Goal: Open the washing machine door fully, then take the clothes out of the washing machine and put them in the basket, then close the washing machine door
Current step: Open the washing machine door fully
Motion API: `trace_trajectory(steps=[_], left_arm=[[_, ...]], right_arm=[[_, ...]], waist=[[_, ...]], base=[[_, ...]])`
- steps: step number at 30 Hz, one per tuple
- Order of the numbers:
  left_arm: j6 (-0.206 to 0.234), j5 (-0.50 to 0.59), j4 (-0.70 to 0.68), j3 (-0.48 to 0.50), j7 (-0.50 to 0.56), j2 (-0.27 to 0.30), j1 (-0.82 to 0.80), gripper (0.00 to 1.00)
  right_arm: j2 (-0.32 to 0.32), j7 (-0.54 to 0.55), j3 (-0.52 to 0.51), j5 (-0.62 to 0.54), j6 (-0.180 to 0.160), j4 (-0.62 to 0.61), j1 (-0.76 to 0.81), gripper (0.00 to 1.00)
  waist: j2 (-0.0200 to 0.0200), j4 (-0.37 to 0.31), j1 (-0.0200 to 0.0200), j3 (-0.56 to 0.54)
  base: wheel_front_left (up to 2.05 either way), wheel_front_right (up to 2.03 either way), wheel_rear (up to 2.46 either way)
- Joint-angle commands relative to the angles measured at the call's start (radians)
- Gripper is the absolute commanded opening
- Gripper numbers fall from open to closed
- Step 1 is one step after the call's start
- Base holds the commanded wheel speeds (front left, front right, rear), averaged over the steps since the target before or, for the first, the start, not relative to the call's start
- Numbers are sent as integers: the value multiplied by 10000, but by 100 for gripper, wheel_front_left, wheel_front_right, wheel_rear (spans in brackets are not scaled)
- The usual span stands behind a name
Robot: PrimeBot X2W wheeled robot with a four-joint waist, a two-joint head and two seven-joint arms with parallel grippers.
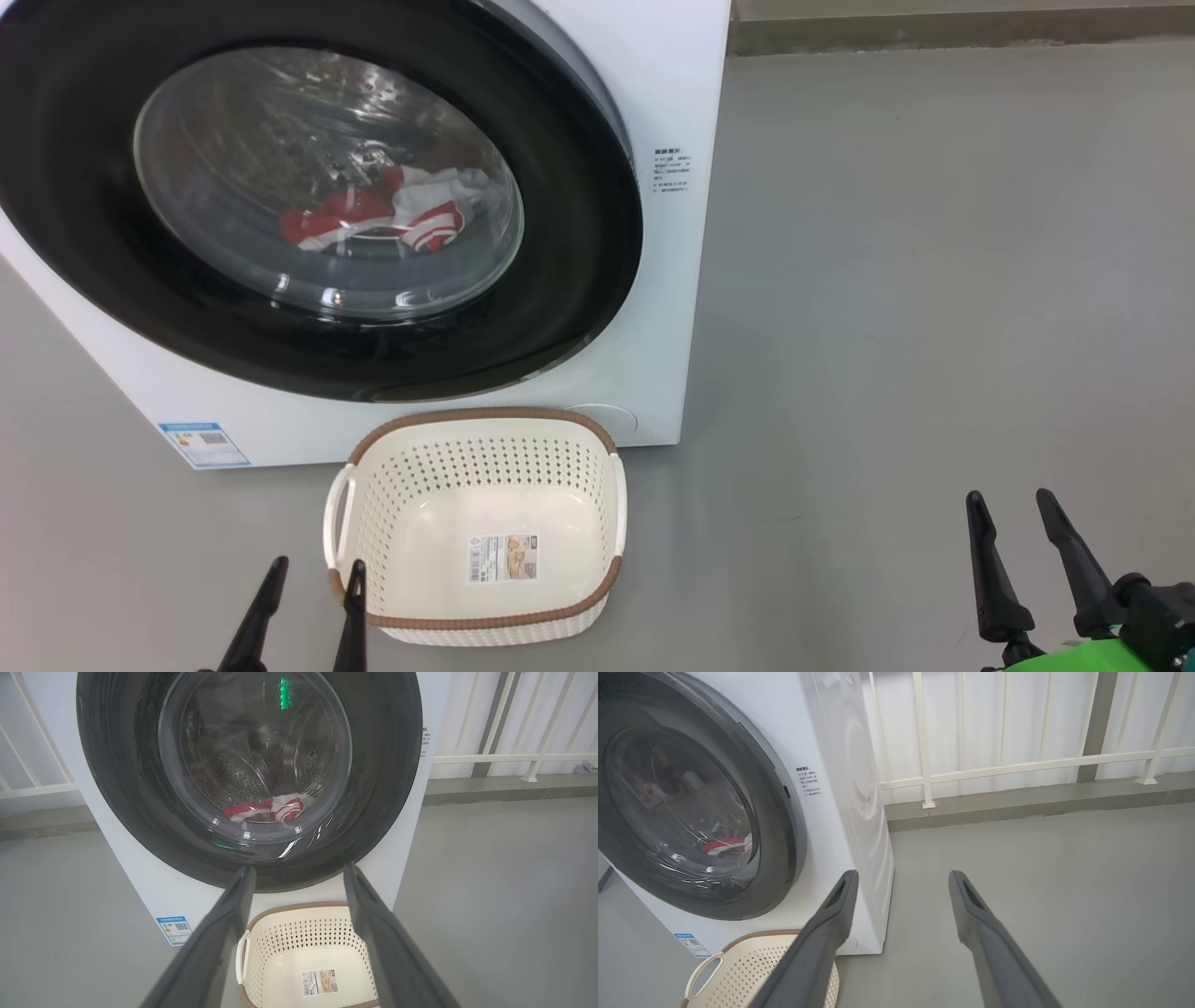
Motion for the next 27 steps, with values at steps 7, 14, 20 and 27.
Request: trace_trajectory(steps=[7,14,20,27], left_arm=[[-109,107,-231,415,-122,18,-172,100],[-196,78,-306,398,-122,-16,-369,100],[-280,1,-323,296,-122,-35,-603,100],[-357,-120,-371,193,-122,-43,-991,100]], right_arm=[[-142,-93,368,544,75,-530,-300,0],[-136,-93,897,2163,75,-509,-1484,0],[-135,-93,1462,3320,75,-154,-3110,0],[-143,-93,1823,4056,75,261,-4867,0]], waist=[[-1,28,0,59],[-1,115,0,271],[-1,297,0,506],[-1,580,0,1028]], base=[[0,0,0],[0,0,0],[0,0,0],[0,0,0]])
